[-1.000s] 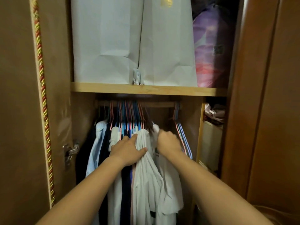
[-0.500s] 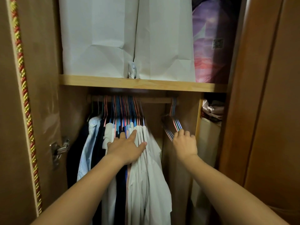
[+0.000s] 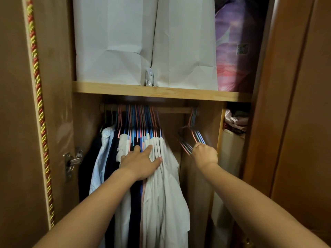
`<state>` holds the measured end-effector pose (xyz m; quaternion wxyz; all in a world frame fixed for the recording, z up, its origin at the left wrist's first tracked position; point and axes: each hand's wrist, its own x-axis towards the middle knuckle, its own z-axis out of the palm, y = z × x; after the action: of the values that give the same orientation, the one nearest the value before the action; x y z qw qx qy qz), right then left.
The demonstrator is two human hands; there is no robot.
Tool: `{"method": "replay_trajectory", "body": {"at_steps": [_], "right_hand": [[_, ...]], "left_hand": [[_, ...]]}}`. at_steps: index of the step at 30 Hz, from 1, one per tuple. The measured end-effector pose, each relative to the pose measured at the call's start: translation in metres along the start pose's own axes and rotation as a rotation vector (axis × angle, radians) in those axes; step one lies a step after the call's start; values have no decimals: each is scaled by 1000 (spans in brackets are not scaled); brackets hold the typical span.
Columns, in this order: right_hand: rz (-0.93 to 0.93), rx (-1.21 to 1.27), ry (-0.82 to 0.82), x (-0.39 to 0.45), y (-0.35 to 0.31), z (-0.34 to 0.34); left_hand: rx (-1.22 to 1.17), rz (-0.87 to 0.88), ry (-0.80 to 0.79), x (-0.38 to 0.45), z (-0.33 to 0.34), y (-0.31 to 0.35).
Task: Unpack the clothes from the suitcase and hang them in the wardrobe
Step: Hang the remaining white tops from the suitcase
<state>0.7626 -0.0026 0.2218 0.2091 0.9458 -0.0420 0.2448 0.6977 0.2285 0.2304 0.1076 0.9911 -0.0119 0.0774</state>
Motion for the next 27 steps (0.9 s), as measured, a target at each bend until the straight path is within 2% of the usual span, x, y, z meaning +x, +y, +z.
{"method": "replay_trajectory", "body": {"at_steps": [6, 10, 11, 13, 15, 16, 18, 19, 22, 24, 26, 27], "right_hand": [[54, 422, 81, -11, -3, -28], [38, 513, 117, -46, 0, -35], [33, 531, 143, -60, 4, -33], [38, 565, 187, -100, 17, -20], [85, 668, 222, -155, 35, 6], [155, 754, 244, -188, 46, 23], [326, 939, 303, -258, 72, 59], [377, 996, 298, -295, 85, 77], [366, 1025, 111, -401, 122, 113], [457, 997, 19, -459, 147, 123], [672, 1140, -80, -497, 166, 131], [765, 1236, -161, -511, 174, 133]], "left_hand": [[-9, -2, 14, 5, 3, -3], [-110, -26, 42, 3, 5, -1], [-145, -40, 116, 0, 7, 2], [-204, 20, 436, -12, 20, 16], [-362, 232, 711, -33, 45, 43], [-493, 331, 729, -47, 61, 60], [-693, 475, 677, -75, 101, 93], [-716, 524, 650, -88, 123, 109], [-590, 621, 556, -128, 193, 141], [-495, 707, 463, -154, 228, 157], [-550, 671, 286, -166, 264, 172], [-665, 579, 159, -168, 280, 180]]}}
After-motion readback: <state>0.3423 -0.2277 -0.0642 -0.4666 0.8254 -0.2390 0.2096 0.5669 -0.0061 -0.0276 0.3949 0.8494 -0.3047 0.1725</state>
